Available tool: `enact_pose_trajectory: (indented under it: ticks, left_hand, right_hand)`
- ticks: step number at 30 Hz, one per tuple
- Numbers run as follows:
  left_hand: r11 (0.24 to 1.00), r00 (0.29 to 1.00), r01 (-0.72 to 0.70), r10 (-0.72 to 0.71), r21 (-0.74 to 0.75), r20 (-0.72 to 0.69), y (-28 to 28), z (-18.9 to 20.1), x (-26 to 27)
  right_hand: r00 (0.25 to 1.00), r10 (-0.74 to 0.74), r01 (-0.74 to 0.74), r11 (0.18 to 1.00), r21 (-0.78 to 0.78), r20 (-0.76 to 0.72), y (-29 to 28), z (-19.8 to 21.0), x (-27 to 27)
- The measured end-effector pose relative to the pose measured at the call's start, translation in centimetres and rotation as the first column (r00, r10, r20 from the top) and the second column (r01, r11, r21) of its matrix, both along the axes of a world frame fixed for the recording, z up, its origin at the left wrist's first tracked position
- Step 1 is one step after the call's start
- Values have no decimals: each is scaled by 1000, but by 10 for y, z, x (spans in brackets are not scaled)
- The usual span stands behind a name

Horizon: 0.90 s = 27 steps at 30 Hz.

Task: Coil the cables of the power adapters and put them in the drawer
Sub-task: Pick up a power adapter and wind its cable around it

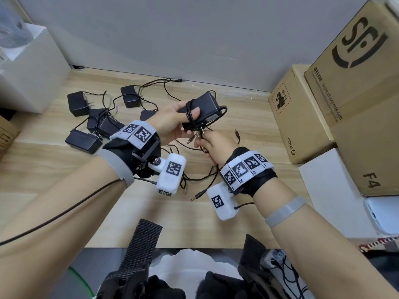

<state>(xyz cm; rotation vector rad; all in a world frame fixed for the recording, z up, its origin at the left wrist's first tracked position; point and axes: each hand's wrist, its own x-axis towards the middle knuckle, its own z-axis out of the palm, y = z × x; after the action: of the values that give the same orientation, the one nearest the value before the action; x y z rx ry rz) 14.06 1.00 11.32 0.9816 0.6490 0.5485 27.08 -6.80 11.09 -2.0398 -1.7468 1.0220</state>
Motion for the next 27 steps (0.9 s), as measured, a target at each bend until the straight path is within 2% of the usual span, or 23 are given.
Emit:
enact_pose_trajectory:
  ticks: [7,10,15,17,21,24,27]
  left_hand:
    - [994,986,-43,58,104,-154,-2,-2,7]
    - [983,974,-69,104,173,-203,-1,-5,9]
    - [911,883,-74,249,405,-398,11,-19,0]
    - [883,845,-17,264,469,-464,13,-22,-6]
    - [845,816,167,170,508,-552,8,-18,-4]
    - [809,760,351,48,471,-648,4,-8,1]
    - [788,721,463,-68,406,-690,4,1,2]
  right_hand:
    - [998,55,-55,998,4,6,-2,3,-1]
    - [994,89,-92,995,45,56,-5,3,1]
    - [993,108,-100,984,151,-46,-16,14,2]
    - [991,120,-105,970,218,-56,-15,24,3]
    - [996,90,-80,949,305,-19,-9,39,6]
    - [999,39,-49,940,338,37,-4,43,11]
    - [996,-49,18,933,359,78,1,38,22]
